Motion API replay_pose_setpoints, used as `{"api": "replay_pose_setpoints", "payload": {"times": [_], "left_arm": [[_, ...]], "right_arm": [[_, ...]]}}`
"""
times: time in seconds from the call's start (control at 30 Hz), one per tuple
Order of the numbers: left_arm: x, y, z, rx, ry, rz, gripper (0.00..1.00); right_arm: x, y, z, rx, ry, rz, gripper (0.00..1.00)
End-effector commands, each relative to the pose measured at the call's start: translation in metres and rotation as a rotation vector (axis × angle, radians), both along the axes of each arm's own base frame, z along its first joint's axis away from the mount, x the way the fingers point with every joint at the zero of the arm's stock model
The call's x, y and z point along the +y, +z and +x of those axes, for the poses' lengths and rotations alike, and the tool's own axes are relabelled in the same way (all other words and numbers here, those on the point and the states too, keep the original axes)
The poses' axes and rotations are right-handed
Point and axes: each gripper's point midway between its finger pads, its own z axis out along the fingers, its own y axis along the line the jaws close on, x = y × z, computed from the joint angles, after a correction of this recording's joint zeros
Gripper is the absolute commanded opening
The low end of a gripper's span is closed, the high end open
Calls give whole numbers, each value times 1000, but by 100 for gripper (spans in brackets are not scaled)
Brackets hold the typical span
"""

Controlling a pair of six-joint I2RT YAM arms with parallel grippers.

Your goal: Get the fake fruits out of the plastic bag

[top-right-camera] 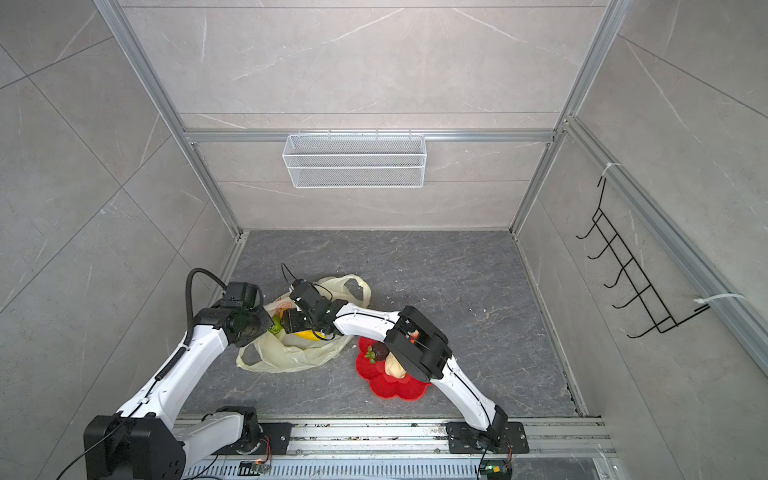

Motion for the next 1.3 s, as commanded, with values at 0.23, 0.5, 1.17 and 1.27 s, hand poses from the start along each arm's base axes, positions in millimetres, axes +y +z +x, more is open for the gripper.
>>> {"api": "replay_pose_setpoints", "payload": {"times": [0.23,0.5,1.17,1.27], "left_arm": [[-17,17,11,-92,-38,-104,0],[-27,16,12,-99,-51,-166,0],[-43,29,10,-144,-75,-268,0],[-42,29,9,-146,-73,-264,0]], "right_arm": [[40,-12,-7,-26,80,92,65],[53,-1,3,-119,76,185,74],[84,-39,-8,-81,121,185,74],[83,-49,-8,-77,118,151,76]]}}
